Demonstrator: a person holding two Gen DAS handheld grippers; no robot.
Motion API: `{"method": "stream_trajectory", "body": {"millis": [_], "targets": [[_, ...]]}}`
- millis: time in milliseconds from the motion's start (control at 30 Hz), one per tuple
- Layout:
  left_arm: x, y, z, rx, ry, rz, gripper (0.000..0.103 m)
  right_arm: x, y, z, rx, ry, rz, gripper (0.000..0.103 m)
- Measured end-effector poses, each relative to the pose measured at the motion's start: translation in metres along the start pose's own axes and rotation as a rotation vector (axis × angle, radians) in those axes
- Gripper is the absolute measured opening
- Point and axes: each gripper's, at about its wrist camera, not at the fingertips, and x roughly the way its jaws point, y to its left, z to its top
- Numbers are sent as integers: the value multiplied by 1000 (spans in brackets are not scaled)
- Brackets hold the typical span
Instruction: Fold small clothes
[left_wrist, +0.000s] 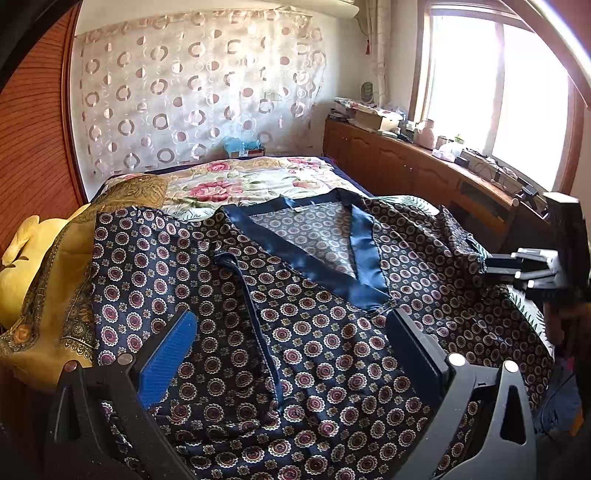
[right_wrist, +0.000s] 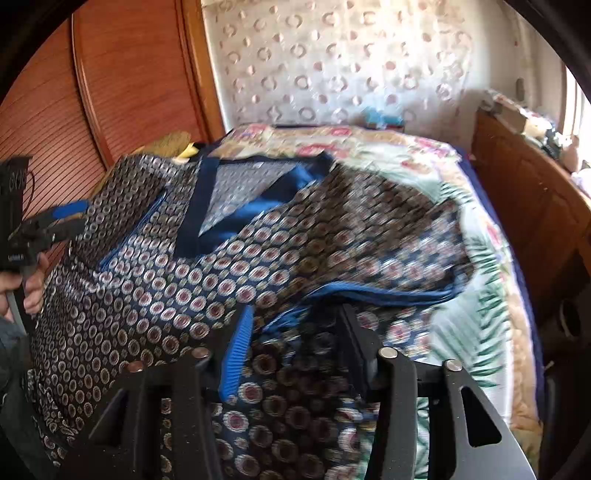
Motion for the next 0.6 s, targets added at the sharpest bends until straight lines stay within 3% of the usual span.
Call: {"method": "stream_trajectory", "body": {"millis": [200,367,567,600], "targets": [[0,-5,-2,6,2,-9,103,-19,-30,11,61,-52,-97,50],[2,-7,-5,4,6,-16,103,2,-64,12,132,-16,-173,50],[3,-6,-10,2,15,-16,103,38,-92,18,236,63,-155,49],[4,-5,-10,0,17,-16,103,43,-93,19,242,67,-138,41]]}}
